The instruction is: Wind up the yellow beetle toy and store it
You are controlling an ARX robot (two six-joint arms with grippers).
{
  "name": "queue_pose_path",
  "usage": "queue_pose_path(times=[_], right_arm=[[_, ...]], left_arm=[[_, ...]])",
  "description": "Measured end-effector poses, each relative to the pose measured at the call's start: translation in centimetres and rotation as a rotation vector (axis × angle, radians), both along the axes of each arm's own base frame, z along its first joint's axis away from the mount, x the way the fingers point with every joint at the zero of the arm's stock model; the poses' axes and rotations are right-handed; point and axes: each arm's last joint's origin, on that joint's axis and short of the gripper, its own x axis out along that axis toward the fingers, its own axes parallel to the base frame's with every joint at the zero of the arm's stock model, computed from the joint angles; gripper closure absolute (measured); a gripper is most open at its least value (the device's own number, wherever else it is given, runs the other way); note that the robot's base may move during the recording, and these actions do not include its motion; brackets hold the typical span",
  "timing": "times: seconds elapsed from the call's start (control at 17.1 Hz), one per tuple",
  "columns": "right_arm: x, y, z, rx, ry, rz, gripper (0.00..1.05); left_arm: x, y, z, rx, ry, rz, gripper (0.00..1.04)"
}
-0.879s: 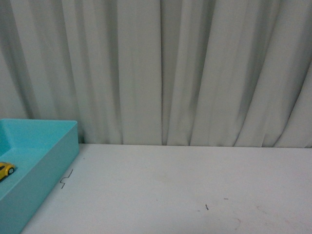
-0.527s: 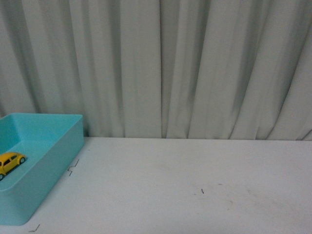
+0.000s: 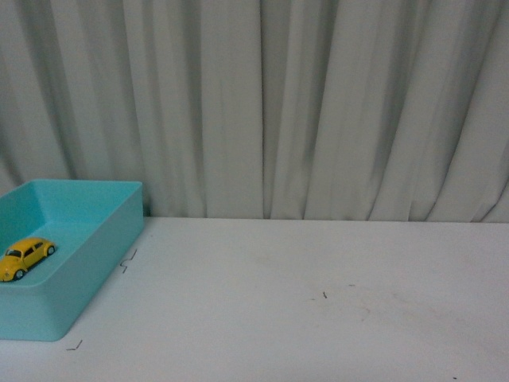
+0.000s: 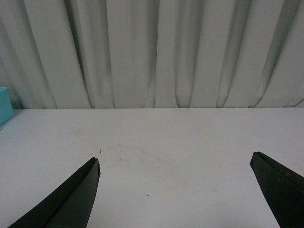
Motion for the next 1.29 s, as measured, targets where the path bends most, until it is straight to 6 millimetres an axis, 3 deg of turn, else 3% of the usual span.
queue_pose_path(times=[1.29], right_arm=[[0.0,0.0,0.0,0.0,0.0,0.0,0.07]], left_arm=[[0.0,0.0,0.0,0.0,0.0,0.0,0.07]])
